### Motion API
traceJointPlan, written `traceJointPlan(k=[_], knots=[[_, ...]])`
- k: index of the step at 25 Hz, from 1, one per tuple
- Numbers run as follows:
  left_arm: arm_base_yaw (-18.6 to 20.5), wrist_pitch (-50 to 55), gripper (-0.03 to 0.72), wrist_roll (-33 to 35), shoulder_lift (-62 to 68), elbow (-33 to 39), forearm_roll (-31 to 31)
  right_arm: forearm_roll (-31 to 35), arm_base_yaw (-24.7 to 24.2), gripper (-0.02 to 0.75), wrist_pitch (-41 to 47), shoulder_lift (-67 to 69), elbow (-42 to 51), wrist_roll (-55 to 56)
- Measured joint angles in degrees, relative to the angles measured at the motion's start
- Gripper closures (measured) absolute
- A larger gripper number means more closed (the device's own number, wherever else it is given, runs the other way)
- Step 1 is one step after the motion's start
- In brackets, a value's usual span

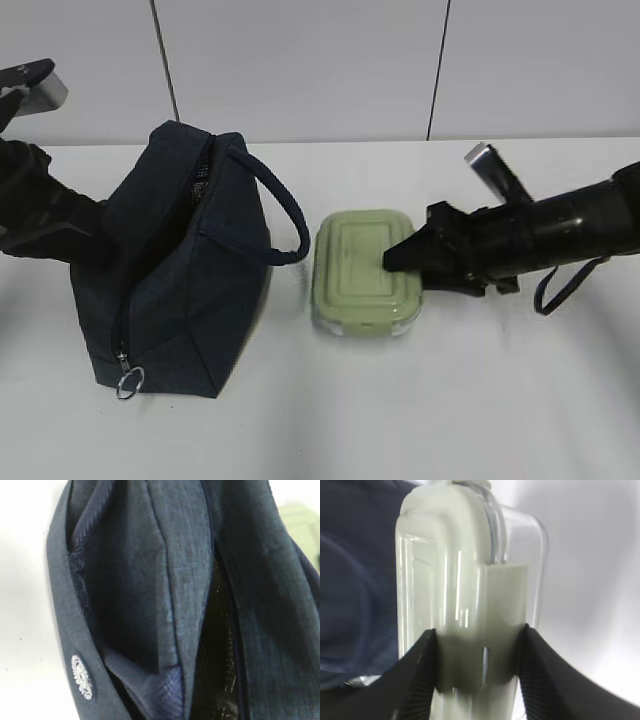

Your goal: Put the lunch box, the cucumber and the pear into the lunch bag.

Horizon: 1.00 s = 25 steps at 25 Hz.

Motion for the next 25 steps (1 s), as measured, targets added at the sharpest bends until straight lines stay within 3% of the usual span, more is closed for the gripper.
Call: traceJointPlan(k=[6,11,18,25], knots=[[0.0,0.0,0.704,0.0,0.0,0.0,0.0,-1.5,-2.3,0.381,5.2,-9.5,-4.2,2.0],[0.0,0.0,0.704,0.0,0.0,0.0,0.1,-2.7,4.4,0.381,8.5,-10.6,-15.5,6.1],[0.0,0.0,0.704,0.0,0.0,0.0,0.1,-2.9,17.6,0.381,-0.3,-4.4,-29.0,7.0],[0.0,-0.1,0.704,0.0,0.0,0.0,0.1,-3.0,21.1,0.381,-3.4,3.8,-32.5,7.2]])
